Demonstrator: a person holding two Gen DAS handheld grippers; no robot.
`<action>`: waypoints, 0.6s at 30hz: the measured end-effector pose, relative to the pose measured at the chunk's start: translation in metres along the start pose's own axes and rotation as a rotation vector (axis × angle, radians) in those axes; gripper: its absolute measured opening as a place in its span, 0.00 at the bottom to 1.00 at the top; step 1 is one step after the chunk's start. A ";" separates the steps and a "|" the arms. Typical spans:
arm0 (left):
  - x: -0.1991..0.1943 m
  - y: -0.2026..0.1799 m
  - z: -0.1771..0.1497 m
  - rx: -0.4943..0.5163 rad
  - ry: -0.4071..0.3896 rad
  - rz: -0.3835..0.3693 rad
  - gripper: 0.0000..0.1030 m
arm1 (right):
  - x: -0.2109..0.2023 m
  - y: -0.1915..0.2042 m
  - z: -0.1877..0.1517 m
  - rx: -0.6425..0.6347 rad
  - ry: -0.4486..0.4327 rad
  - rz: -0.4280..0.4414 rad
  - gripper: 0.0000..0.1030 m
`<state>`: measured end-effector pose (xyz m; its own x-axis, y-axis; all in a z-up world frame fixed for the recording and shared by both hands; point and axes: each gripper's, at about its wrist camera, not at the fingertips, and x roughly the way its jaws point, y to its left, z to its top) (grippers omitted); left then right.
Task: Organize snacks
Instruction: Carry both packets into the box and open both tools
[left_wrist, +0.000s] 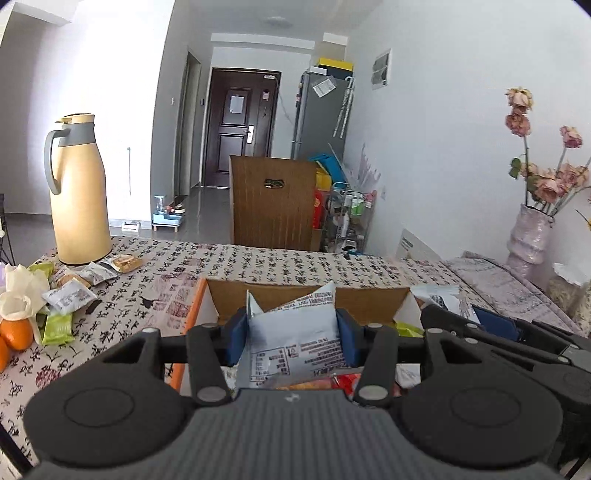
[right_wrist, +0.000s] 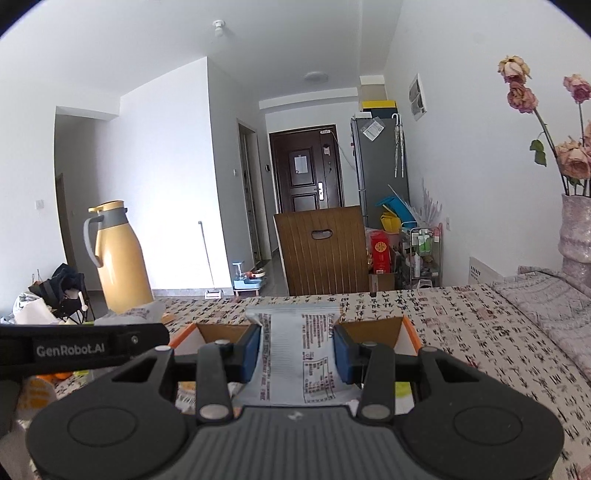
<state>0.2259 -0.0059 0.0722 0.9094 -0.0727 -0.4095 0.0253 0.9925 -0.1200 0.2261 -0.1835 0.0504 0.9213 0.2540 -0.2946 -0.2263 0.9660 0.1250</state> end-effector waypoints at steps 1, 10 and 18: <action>0.005 0.002 0.002 -0.004 -0.001 0.007 0.49 | 0.006 0.001 0.001 -0.002 0.000 -0.003 0.39; 0.052 0.019 -0.004 -0.053 0.018 0.062 0.49 | 0.055 -0.002 -0.012 0.005 0.030 -0.028 0.39; 0.071 0.029 -0.019 -0.050 0.071 0.083 0.49 | 0.072 -0.005 -0.031 0.002 0.107 -0.013 0.39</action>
<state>0.2834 0.0161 0.0229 0.8756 0.0009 -0.4830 -0.0713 0.9893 -0.1276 0.2832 -0.1683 -0.0010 0.8853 0.2448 -0.3954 -0.2136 0.9693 0.1221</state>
